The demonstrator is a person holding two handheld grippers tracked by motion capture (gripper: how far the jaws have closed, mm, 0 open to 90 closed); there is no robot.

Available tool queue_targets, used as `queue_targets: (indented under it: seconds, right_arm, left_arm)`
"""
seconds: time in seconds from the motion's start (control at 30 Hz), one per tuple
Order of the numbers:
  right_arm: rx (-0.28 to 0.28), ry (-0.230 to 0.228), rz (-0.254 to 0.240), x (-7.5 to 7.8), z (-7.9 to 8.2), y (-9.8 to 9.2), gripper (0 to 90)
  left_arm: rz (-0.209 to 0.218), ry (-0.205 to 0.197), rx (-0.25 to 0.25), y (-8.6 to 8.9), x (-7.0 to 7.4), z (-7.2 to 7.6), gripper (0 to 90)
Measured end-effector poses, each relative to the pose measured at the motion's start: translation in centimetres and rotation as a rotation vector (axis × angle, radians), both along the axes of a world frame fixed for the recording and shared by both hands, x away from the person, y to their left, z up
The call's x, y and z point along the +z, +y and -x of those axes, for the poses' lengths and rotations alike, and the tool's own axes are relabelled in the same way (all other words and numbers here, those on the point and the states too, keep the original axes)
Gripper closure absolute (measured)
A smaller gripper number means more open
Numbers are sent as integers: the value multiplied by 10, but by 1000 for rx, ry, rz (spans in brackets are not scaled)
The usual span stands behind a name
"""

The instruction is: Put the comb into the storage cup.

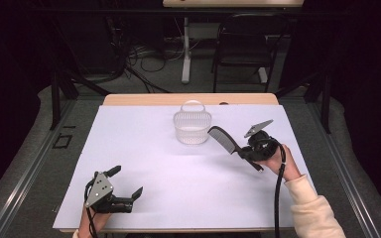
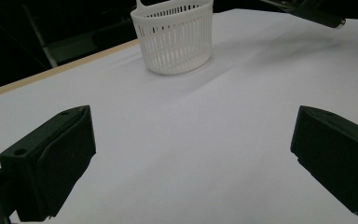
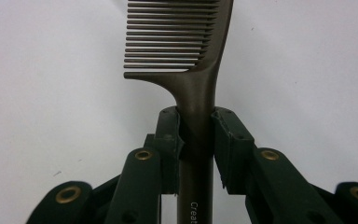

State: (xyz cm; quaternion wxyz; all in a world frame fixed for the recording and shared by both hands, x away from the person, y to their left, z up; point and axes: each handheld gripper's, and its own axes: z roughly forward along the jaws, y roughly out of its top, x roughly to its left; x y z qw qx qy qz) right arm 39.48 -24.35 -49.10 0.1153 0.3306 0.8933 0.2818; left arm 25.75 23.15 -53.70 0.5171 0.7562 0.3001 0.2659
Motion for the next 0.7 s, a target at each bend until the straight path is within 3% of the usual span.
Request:
queue_targets:
  seconds: [0.7]
  right_arm:
    - [-33, -44, -43, -1, 2, 0, 727]
  left_arm:
    - [1, 1, -1, 0, 0, 0, 0]
